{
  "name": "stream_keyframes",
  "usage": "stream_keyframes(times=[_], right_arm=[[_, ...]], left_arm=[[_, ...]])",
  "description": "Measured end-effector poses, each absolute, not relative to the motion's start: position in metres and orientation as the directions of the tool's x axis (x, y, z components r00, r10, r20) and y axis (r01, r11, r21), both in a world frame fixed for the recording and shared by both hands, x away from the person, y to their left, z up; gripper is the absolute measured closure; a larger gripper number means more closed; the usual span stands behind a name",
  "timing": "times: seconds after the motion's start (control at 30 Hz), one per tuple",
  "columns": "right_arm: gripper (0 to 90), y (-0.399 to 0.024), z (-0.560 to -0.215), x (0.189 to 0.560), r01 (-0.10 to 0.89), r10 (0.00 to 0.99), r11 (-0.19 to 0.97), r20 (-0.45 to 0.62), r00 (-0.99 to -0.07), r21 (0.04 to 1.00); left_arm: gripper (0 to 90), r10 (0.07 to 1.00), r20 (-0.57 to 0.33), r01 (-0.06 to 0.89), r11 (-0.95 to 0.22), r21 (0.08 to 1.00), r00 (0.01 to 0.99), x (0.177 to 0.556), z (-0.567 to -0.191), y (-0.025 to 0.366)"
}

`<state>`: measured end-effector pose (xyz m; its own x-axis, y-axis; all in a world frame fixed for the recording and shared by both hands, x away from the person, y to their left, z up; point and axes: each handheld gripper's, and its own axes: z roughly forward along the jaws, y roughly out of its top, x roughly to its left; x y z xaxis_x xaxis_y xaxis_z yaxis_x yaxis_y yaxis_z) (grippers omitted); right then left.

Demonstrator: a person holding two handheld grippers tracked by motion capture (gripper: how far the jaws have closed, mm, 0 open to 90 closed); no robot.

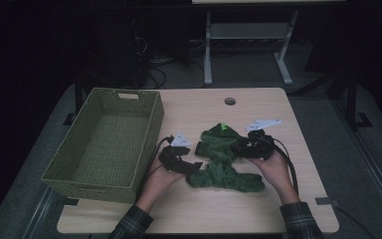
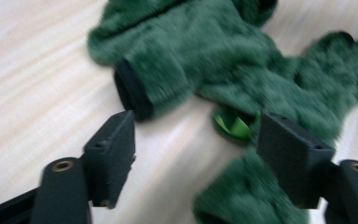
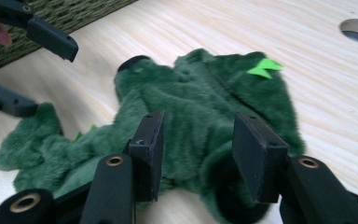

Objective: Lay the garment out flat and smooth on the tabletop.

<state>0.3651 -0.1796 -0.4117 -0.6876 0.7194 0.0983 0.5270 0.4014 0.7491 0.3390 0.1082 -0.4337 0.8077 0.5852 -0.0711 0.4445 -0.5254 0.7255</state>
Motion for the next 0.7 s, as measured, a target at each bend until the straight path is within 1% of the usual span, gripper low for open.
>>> stream_keyframes(times=[0.1,0.13,0.23,0.57,0.7], right_arm=[[53.6,-0.175,-0.412,0.36,0.522,0.703,0.418,0.099,-0.705,0.744],[54.1,-0.173,-0.412,0.358,0.522,0.695,0.414,0.111,-0.71,0.746],[54.7,-0.169,-0.413,0.352,0.504,0.686,0.422,0.098,-0.721,0.753],[59.5,-0.149,-0.413,0.335,0.495,0.64,0.427,0.134,-0.757,0.757],[63.0,-0.14,-0.413,0.33,0.48,0.612,0.437,0.14,-0.778,0.761]], left_arm=[[19.2,0.58,-0.054,0.432,-0.539,0.723,0.813,0.324,-0.44,0.109],[17.7,0.58,-0.054,0.433,-0.54,0.722,0.813,0.321,-0.441,0.109],[14.1,0.577,-0.025,0.419,-0.562,0.714,0.817,0.308,-0.447,0.112],[12.5,0.582,0.022,0.393,-0.576,0.717,0.813,0.277,-0.462,0.124],[12.5,0.585,0.014,0.403,-0.576,0.711,0.811,0.27,-0.466,0.13]])
